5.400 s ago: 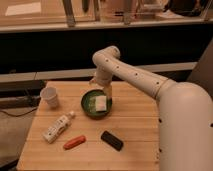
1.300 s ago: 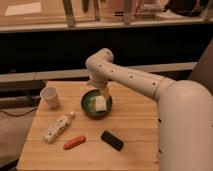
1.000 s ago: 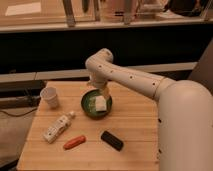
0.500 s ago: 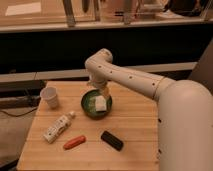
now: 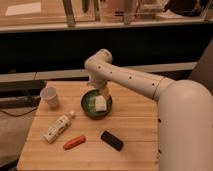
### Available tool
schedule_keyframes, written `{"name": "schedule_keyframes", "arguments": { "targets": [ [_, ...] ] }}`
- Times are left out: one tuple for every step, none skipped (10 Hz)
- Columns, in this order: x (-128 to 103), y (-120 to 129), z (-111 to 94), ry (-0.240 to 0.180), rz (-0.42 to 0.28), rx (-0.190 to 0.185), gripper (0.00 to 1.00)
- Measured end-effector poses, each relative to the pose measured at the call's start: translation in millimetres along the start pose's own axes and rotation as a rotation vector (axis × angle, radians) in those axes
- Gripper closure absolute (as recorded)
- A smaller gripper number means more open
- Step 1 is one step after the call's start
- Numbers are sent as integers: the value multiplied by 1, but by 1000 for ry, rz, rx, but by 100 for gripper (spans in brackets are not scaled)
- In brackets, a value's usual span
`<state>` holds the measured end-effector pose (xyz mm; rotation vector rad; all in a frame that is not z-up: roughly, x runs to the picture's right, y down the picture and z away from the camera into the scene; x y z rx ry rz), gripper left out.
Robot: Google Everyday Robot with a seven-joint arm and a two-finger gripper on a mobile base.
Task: Place the white sponge in the ceramic bowl
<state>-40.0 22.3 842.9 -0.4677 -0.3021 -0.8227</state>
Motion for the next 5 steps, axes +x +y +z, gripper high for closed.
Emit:
{"name": "schedule_keyframes", "arguments": {
  "targets": [
    [1, 0, 0, 2, 1, -1, 20],
    [1, 0, 0, 4, 2, 0, 20],
    [0, 0, 0, 6, 2, 0, 20],
    [1, -1, 0, 8, 2, 1, 20],
    [1, 0, 0, 9, 3, 1, 20]
  ]
}}
